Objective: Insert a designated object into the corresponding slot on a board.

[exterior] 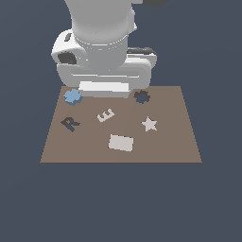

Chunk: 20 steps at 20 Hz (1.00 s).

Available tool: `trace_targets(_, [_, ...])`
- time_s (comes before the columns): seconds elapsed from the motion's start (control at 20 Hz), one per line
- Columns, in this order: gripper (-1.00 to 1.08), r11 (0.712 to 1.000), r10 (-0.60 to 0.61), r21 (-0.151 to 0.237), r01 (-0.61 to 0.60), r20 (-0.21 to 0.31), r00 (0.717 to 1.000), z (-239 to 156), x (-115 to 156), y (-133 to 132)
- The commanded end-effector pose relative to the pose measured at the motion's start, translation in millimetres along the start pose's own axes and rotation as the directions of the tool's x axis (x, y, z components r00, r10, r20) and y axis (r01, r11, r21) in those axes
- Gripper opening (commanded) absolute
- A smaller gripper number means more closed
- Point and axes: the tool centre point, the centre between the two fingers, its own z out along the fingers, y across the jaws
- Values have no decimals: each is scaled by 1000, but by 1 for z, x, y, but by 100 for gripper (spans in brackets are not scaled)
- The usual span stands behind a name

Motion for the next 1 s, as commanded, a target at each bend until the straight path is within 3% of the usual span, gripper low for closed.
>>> trace_targets(0.0, [100,999,43,1,-43,1,999,13,-8,24])
trace_targets(0.3, [100,985,171,7,-171,1,985,52,-35,92])
trace_targets(0.5, [100,973,231,10,-231,2,973,72,-52,123])
trace_targets(0.95, [100,961,274,14,-274,5,962,86,-64,145])
